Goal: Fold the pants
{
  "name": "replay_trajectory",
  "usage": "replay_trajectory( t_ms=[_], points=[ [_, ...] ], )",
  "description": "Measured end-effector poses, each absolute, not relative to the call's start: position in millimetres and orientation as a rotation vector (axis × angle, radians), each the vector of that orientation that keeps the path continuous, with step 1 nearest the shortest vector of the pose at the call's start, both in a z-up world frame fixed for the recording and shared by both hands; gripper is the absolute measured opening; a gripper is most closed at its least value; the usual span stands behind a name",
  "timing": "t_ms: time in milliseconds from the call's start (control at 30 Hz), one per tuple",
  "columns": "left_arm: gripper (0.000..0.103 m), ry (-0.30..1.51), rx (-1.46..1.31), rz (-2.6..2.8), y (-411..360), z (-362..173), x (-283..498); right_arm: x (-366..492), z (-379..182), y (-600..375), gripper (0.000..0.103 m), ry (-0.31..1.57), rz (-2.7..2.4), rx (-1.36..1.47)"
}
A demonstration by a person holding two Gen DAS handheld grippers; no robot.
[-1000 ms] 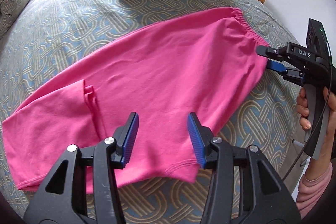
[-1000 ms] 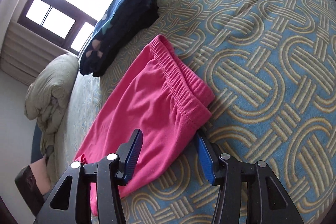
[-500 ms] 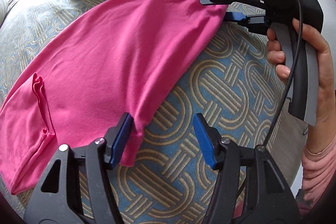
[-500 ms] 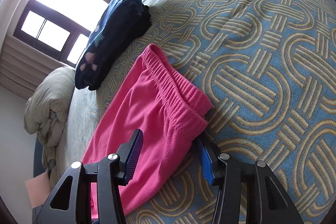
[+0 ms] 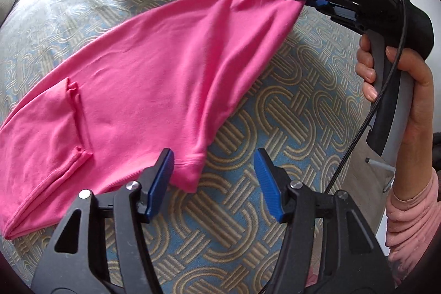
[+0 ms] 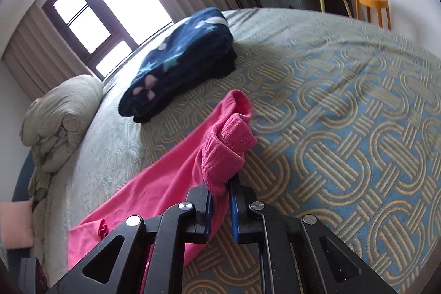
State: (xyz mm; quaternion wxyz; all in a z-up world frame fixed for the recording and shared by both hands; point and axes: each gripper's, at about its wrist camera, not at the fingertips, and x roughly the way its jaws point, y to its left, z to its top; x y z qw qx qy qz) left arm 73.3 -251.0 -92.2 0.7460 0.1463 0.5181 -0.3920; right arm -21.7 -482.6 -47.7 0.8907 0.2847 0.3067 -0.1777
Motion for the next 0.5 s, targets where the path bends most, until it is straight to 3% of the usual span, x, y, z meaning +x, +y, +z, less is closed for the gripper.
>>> replay_trajectory(
  t_ms=[267, 500],
  points=[
    [0.062, 1.121, -0.080, -0.608, -101.1, -72.5, 154.1, 25.5, 6.5, -355.7, 0.009, 0.575, -0.185, 0.168],
    [0.063, 1.169, -0.370, -0.566, -18.3, -96.5, 185.5, 59.4, -26.8, -202.7, 0.009, 0.650, 0.117, -0.175]
  ],
)
